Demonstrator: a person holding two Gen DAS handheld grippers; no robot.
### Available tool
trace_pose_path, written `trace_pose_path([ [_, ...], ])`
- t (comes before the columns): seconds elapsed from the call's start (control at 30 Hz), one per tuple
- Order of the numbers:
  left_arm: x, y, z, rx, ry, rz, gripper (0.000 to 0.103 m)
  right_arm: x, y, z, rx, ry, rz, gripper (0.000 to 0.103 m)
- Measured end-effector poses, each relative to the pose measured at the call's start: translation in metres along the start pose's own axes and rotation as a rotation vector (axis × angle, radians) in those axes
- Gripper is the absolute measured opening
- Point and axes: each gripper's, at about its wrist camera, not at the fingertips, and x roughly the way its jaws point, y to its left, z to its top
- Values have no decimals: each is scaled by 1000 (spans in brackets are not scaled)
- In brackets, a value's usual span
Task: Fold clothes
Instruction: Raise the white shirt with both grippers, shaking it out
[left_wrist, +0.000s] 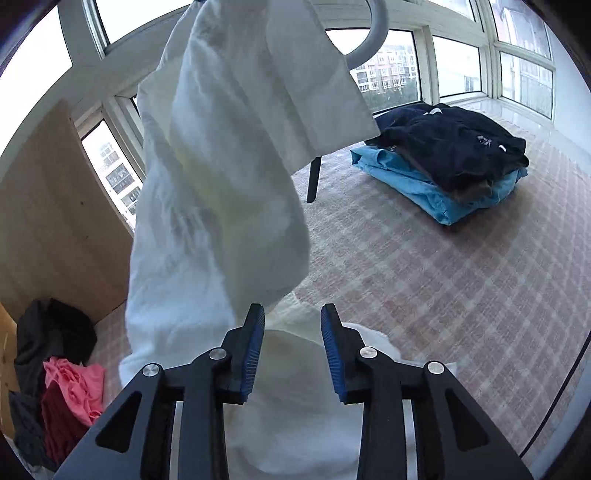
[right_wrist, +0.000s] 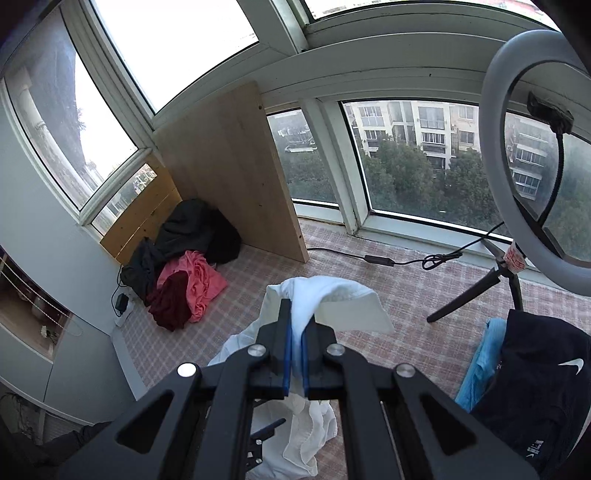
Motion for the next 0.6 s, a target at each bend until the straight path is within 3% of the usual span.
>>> trace_pose_path([
  [0.07, -15, 5, 3, -70, -18, 66, 32, -3, 2, 2, -20, -4, -10, 4],
  [0.13, -34, 12, 7, -154, -44, 146, 49, -5, 2, 4, -32, -6, -11, 4],
  [0.17, -42, 13, 10, -209, -61, 194, 63, -5, 1, 5, -34, -4, -4, 4],
  [0.2, -49, 14, 13, -255, -77, 240, 67, -4, 1, 5, -33, -4, 1, 4],
  [0.27, -55, 2, 20, -267, -104, 324, 67, -1, 2, 7, -40, 4, 14, 4],
  [0.4, -27, -31, 37, -140, -75, 540, 70, 5, 5, 11, -55, 21, 37, 4],
  [0.53, 3, -6, 42, -270, 14, 605, 70, 8, 5, 14, -66, 35, 52, 4],
  [0.6, -2, 5, 43, -273, -8, 716, 70, 11, 4, 14, -72, 48, 60, 4],
])
